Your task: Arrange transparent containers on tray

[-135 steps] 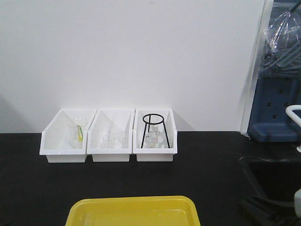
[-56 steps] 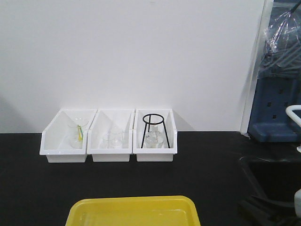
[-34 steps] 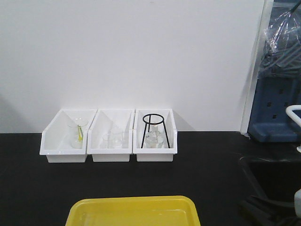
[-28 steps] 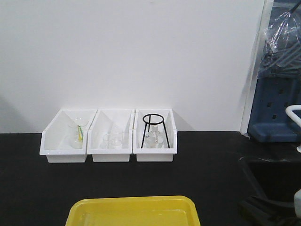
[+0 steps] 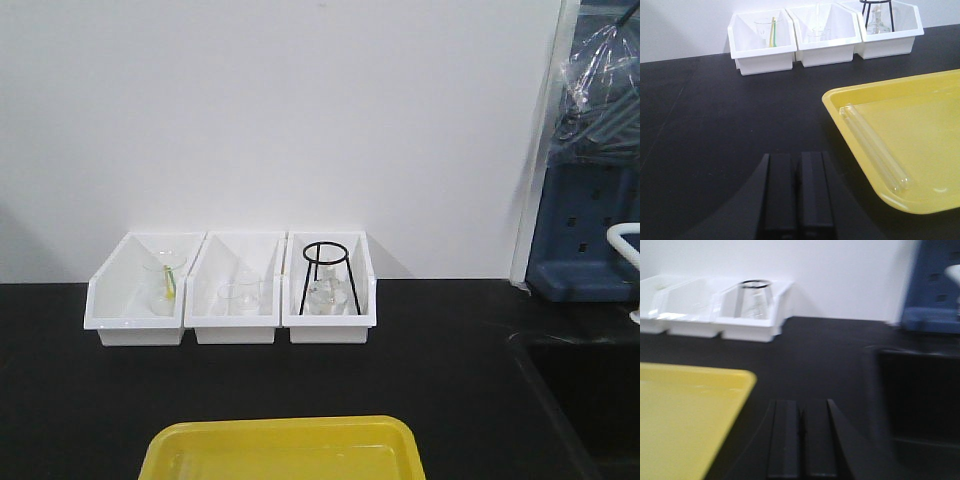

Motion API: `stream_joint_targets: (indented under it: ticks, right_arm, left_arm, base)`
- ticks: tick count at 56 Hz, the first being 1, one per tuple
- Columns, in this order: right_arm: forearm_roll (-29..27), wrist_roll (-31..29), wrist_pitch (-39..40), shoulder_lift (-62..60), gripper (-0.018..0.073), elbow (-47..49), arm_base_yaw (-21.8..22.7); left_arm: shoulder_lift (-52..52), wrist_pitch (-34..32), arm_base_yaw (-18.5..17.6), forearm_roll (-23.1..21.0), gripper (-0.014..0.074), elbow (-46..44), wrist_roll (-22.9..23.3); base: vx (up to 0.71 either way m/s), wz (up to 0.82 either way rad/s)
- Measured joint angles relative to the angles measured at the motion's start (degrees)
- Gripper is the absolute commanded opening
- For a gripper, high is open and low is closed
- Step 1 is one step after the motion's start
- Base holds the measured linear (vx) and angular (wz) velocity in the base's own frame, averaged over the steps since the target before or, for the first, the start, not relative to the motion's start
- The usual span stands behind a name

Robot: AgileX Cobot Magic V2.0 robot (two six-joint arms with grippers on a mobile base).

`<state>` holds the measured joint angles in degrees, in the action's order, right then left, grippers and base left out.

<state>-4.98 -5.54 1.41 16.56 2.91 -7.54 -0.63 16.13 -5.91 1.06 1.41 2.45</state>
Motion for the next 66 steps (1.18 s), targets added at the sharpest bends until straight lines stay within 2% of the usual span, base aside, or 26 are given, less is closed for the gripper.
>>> stream_joint_targets:
  ticks: [8,16,66]
  right_arm:
    - [2.62,2.08,-2.84,-11.4,-0.0011,-3.7,8.3]
    - [3.21,2.64,-4.96,-16.9,-0.0011,-4.61,11.92]
    - [3.43,2.69,-6.53,-17.15,-0.0011,-4.68,12.24]
  left_arm:
    - [0.0,0.0,0.0,0.0,-0.0008,0.0,0.0]
    - [0.0,-0.05,0.0,0.0,-0.0008,0.0,0.0]
    - [0.0,0.25,0.0,0.0,-0.0008,0.0,0.0]
  base:
    - [0.0,0.0]
    - [0.0,0.0]
    - [0.0,0.0]
